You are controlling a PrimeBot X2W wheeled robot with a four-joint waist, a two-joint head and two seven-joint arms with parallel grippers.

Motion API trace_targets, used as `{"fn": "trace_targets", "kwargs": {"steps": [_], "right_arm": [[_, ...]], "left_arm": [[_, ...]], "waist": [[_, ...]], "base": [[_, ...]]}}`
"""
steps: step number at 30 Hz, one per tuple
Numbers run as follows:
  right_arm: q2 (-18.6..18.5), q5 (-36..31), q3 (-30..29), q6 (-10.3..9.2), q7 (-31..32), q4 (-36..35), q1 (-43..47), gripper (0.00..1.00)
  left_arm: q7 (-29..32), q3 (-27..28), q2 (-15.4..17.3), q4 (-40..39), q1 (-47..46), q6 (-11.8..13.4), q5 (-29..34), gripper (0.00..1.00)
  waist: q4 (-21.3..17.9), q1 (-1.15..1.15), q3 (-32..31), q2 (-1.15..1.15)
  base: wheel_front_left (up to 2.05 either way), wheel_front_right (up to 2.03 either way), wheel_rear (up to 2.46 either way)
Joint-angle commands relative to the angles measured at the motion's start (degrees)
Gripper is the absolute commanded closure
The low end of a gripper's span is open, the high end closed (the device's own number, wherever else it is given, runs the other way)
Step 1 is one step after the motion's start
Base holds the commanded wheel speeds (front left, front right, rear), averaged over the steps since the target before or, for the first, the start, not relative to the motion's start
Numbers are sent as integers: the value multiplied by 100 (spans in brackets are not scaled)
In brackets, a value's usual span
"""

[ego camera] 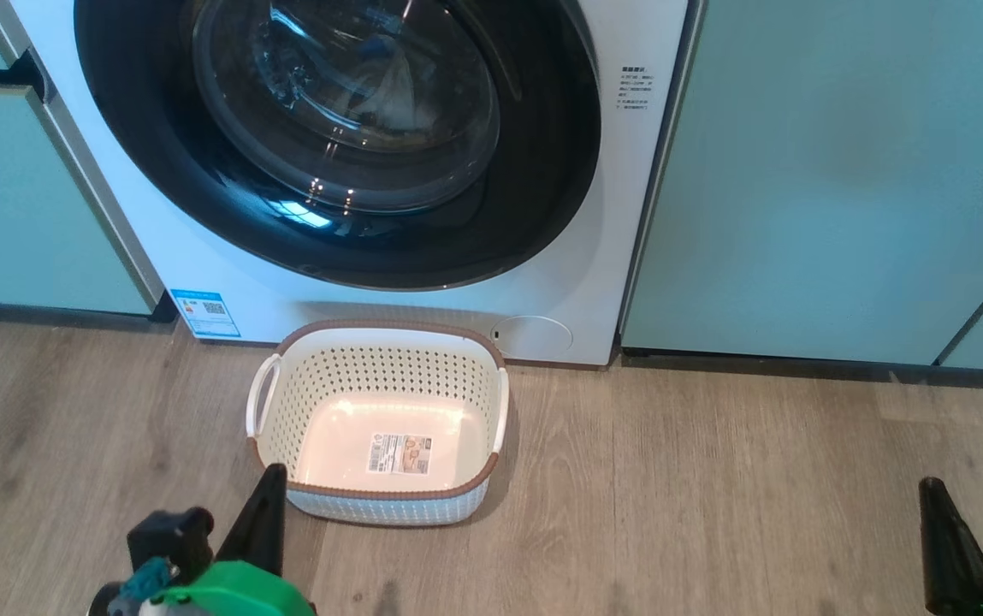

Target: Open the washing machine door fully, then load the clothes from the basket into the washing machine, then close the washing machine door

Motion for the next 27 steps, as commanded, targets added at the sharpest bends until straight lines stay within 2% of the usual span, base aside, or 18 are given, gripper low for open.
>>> {"fn": "trace_targets", "kwargs": {"steps": [1, 27], "right_arm": [[-70, 154, -4, 0, 26, -137, -215, 100], [-151, 1885, 74, 1, 328, 133, -539, 100]], "left_arm": [[23, 110, 52, -157, -273, -40, -143, 100], [249, 229, 10, 215, -571, -247, -1888, 100]], "waist": [[3, 0, 0, 0], [77, 0, 4, 0]], "base": [[0, 0, 0], [0, 0, 0]]}}
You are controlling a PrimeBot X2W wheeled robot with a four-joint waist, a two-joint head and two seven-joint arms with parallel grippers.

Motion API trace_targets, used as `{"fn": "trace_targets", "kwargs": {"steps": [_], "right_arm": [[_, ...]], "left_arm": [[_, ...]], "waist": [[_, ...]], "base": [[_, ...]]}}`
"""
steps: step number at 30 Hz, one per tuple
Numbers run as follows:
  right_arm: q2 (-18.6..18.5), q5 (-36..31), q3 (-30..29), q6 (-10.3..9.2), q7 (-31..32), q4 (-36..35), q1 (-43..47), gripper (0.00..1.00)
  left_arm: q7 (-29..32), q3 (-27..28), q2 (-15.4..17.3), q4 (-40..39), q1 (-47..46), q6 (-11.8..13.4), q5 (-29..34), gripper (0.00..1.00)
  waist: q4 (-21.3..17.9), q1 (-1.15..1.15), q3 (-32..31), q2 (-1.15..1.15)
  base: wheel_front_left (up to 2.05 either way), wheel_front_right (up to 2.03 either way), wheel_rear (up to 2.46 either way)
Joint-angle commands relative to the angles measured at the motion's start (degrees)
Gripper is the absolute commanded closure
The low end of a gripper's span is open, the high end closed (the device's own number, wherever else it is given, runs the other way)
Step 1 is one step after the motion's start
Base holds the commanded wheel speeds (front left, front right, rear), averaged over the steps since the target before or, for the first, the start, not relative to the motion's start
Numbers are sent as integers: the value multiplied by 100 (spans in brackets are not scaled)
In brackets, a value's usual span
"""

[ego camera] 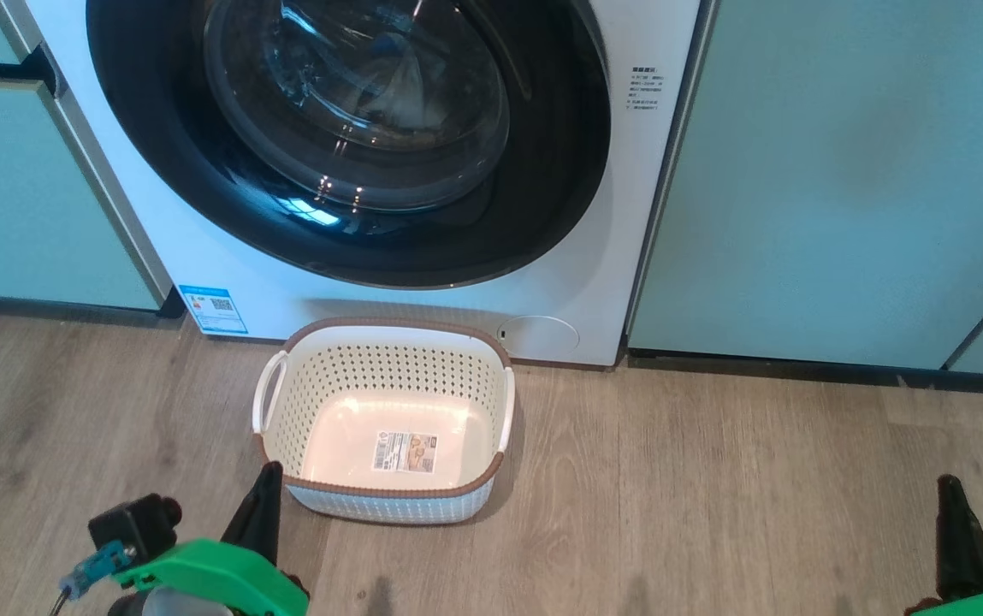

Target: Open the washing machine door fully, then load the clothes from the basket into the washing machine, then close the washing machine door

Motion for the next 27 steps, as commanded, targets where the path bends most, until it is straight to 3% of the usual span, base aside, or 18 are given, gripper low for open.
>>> {"fn": "trace_targets", "kwargs": {"steps": [1, 27], "right_arm": [[-150, 146, 35, 1, 33, -153, -281, 100], [-197, 1838, 68, 1, 372, 114, -603, 100]], "left_arm": [[12, 103, 42, -150, -304, -46, -133, 100], [267, 263, -30, 180, -582, -243, -1844, 100]], "waist": [[2, -1, 0, 0], [76, -1, 5, 0]], "base": [[0, 0, 0], [0, 0, 0]]}}
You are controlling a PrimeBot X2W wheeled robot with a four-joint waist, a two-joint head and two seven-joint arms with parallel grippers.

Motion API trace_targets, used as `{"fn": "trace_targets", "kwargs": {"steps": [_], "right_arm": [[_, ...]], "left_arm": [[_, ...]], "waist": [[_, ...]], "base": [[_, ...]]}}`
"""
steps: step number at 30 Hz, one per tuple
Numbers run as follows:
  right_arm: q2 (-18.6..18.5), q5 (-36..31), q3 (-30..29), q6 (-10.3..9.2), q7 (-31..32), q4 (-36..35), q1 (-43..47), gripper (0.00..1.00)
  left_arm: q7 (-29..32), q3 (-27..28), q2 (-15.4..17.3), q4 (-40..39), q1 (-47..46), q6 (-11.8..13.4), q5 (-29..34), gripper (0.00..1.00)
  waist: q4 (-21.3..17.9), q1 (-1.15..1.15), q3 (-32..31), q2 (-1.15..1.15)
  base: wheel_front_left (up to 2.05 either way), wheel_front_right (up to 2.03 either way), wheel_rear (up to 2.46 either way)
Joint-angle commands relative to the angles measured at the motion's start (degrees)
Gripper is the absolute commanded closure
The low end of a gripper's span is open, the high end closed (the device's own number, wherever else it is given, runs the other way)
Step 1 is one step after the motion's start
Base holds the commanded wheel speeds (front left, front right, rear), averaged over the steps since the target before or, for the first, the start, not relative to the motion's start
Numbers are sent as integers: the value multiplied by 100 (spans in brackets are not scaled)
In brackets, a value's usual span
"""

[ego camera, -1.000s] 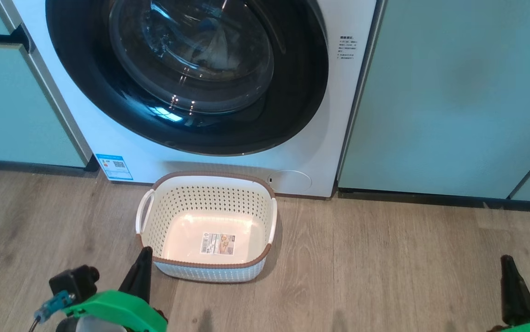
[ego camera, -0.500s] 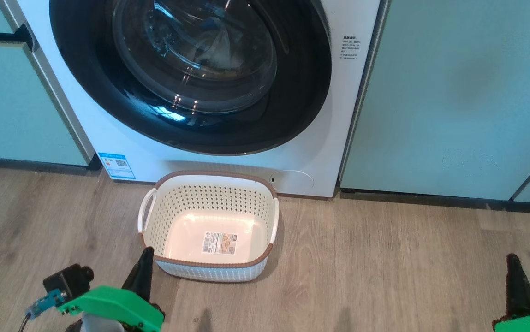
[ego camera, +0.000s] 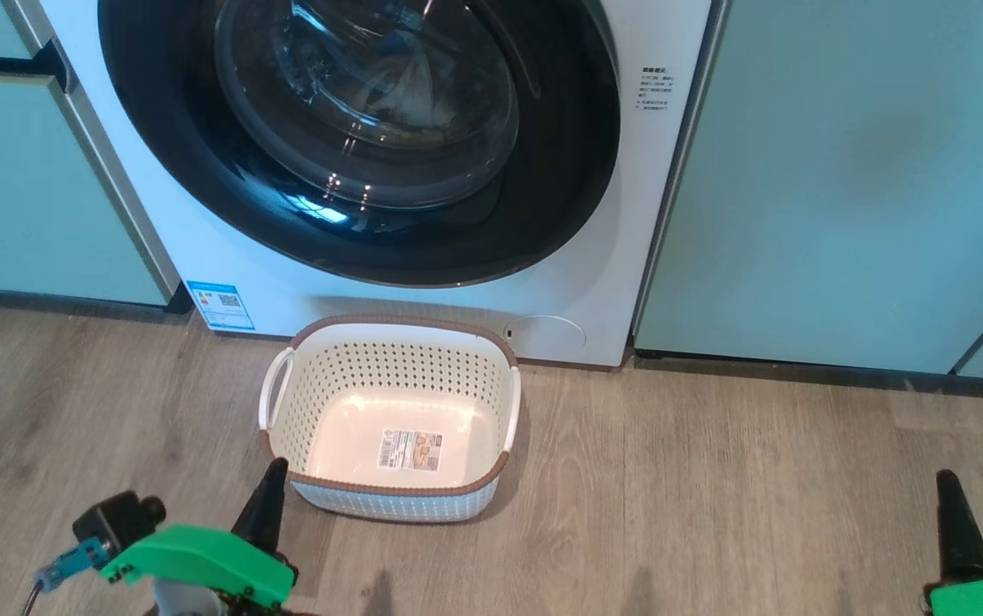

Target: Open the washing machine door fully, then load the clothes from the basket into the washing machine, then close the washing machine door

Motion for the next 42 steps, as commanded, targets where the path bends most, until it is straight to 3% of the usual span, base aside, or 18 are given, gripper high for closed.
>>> {"fn": "trace_targets", "kwargs": {"steps": [1, 42], "right_arm": [[-178, 207, 66, 1, 37, -134, -362, 100], [-212, 2826, 59, 2, 618, 292, -874, 100]], "left_arm": [[20, 199, 17, -115, -351, -52, -198, 100], [465, 501, -133, 423, -799, -362, -2852, 100]], "waist": [[5, 0, 0, 0], [121, 0, 7, 0]], "base": [[0, 0, 0], [0, 0, 0]]}}
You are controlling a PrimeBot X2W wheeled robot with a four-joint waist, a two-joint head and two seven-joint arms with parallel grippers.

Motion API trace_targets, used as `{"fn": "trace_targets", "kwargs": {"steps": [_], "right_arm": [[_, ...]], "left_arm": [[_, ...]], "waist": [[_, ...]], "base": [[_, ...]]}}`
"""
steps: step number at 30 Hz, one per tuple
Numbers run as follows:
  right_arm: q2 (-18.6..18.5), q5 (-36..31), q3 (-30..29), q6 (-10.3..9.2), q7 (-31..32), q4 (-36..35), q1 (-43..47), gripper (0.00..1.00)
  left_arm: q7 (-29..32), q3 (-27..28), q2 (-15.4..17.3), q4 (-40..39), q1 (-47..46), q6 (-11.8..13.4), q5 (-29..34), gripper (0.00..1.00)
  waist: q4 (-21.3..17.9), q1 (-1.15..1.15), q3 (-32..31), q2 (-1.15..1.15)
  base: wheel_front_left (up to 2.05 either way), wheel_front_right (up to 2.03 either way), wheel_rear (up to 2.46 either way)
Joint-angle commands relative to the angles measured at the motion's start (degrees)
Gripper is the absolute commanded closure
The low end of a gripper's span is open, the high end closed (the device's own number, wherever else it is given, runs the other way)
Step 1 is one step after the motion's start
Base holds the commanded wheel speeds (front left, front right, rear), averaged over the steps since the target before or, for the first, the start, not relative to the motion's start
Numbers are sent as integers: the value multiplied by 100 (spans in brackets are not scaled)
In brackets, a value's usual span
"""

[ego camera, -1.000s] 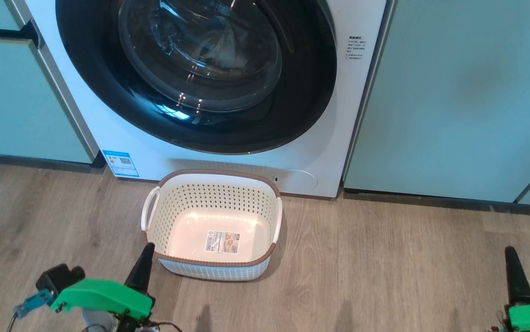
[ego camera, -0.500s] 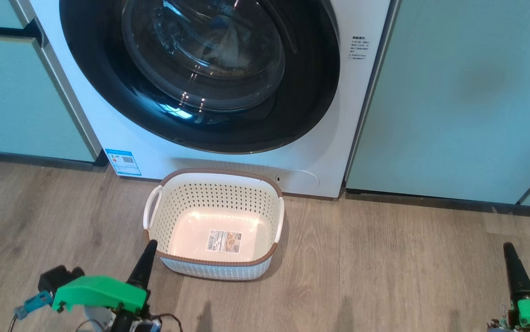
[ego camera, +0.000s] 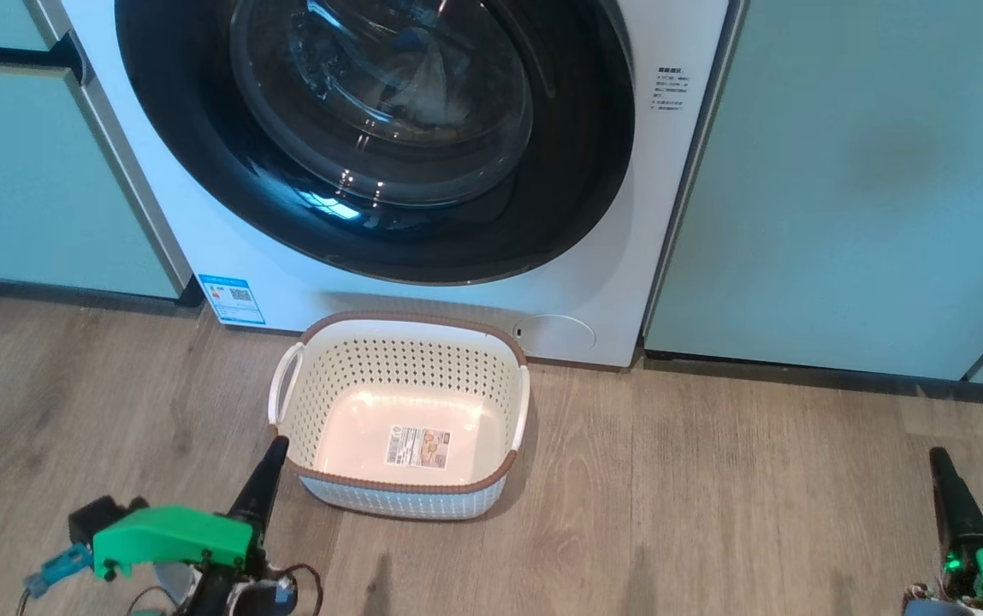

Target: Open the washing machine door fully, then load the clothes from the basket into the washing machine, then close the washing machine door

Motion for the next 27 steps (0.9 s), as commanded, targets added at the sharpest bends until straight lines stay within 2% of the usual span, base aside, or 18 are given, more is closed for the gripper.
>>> {"fn": "trace_targets", "kwargs": {"steps": [1, 19, 27], "right_arm": [[-127, 206, 72, 3, 75, -155, -410, 100], [-133, 1344, 56, 3, 341, 32, -636, 100], [-123, 1354, 41, 3, 357, 37, -642, 100]], "left_arm": [[63, 198, 28, -116, -371, -63, -198, 100], [267, 343, -46, 121, -570, -199, -1353, 100], [281, 357, -56, 126, -574, -202, -1365, 100]], "waist": [[5, 0, 0, 0], [56, 0, 3, 0], [57, 0, 3, 0]], "base": [[0, 0, 0], [0, 0, 0], [0, 0, 0]]}}
